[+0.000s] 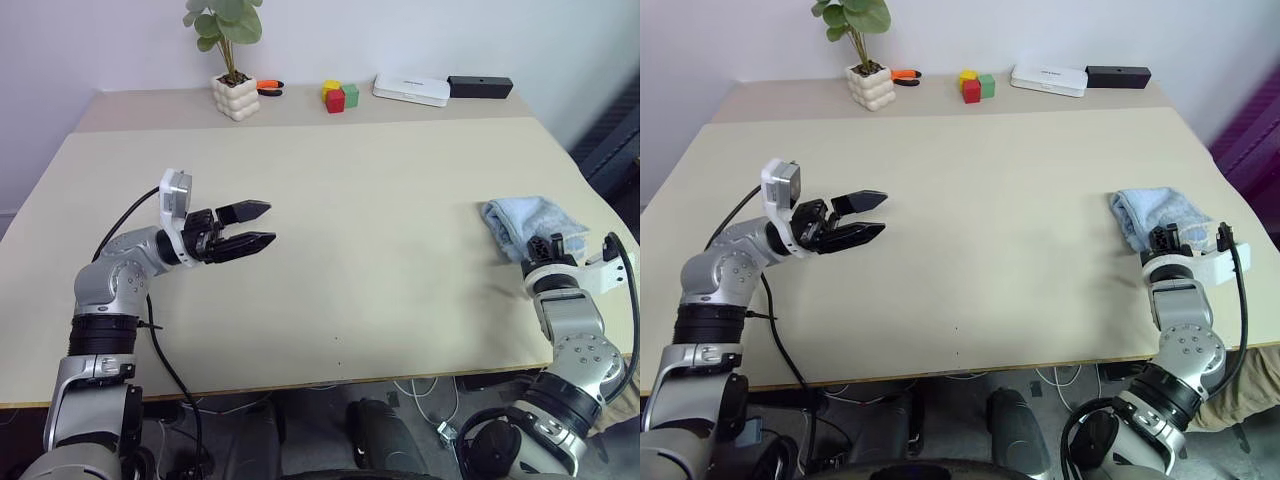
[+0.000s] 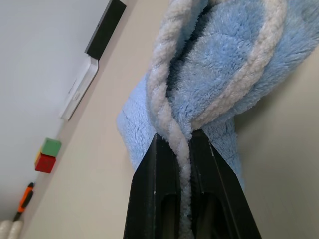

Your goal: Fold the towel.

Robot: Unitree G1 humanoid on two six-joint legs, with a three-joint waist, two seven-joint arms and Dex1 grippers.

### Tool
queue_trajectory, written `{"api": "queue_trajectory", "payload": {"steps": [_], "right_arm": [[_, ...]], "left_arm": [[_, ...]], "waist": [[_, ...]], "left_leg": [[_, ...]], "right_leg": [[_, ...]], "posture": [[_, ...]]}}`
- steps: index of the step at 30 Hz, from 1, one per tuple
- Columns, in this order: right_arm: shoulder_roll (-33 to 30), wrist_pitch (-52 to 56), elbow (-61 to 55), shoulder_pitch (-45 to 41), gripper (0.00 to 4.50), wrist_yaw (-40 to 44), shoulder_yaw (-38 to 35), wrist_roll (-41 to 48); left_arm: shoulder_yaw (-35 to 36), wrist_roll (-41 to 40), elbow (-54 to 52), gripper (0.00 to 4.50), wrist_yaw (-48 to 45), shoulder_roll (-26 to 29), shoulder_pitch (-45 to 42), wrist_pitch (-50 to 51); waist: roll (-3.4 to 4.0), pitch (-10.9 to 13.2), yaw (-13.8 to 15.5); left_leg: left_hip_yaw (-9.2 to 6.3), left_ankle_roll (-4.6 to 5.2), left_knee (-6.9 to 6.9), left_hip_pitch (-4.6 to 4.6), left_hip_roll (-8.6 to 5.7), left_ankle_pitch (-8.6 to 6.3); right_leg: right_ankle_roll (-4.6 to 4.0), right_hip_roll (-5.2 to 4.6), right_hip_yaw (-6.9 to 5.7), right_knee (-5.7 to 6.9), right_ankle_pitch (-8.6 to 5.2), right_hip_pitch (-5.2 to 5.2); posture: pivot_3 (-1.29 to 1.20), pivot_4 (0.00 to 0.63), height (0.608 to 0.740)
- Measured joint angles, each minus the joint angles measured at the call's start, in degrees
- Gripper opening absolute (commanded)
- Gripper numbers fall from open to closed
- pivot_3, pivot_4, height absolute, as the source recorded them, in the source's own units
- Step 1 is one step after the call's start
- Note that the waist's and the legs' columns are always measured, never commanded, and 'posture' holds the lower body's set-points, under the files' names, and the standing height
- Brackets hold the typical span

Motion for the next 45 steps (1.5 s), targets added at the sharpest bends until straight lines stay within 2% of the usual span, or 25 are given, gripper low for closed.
{"api": "queue_trajectory", "payload": {"steps": [3,6,13,17,34,38,45], "right_arm": [[-1.28,-1.45,1.42,0.50,0.02,0.27,1.10,-0.82],[-2.87,-3.00,2.53,0.46,1.01,0.35,1.33,-1.30],[-3.57,-5.15,2.97,0.78,4.47,0.40,2.25,-1.48],[-3.58,-6.70,2.94,1.11,4.47,0.72,3.47,-1.95],[-6.19,-13.19,-2.53,5.74,4.47,-0.30,10.81,-17.31],[-8.56,-14.08,-2.80,5.74,4.47,-0.87,11.37,-21.56],[-15.54,-17.18,-7.21,5.61,4.47,1.13,19.32,-35.35]], "left_arm": [[0.08,0.00,-0.42,4.50,0.11,0.00,0.43,0.00],[0.26,0.00,-1.14,4.50,0.40,0.04,0.99,0.00],[0.26,-0.01,-1.24,4.50,0.78,0.04,1.36,0.07],[0.31,-0.06,-1.23,4.50,0.95,0.04,1.35,0.35],[0.94,-0.09,-1.32,4.50,0.98,0.03,1.34,0.74],[0.97,-0.09,-1.60,4.50,1.07,0.03,1.35,0.74],[0.96,-0.09,-1.71,4.50,1.22,-0.35,1.35,0.71]], "waist": [[0.00,0.00,-0.02],[0.00,0.00,0.04],[0.00,0.00,0.01],[0.00,0.00,0.03],[0.01,0.00,0.03],[0.01,0.00,0.27],[0.03,0.02,0.10]], "left_leg": [[0.01,0.00,0.01,0.00,0.00,0.00],[0.01,0.00,0.01,0.00,0.00,0.00],[0.01,0.00,0.01,0.00,0.00,0.00],[0.01,0.00,0.01,0.00,0.00,0.00],[0.00,0.00,0.01,0.00,0.00,0.00],[0.01,0.00,0.06,-0.01,-0.04,0.00],[0.00,0.00,0.04,0.00,-0.03,0.00]], "right_leg": [[-0.01,-0.01,0.01,0.00,0.00,0.00],[-0.02,-0.01,0.00,0.00,-0.01,0.00],[-0.01,0.00,0.01,0.00,-0.01,0.00],[-0.01,-0.01,0.01,0.00,-0.01,0.00],[-0.02,0.00,0.01,0.01,-0.01,0.00],[-0.15,-0.05,0.01,0.00,-0.09,0.02],[-0.14,-0.01,0.01,0.01,-0.09,0.01]], "posture": [[0.00,0.150,0.740],[0.00,0.150,0.740],[0.00,0.150,0.740],[0.00,0.150,0.740],[0.00,0.150,0.740],[0.00,0.150,0.740],[0.00,0.150,0.740]]}}
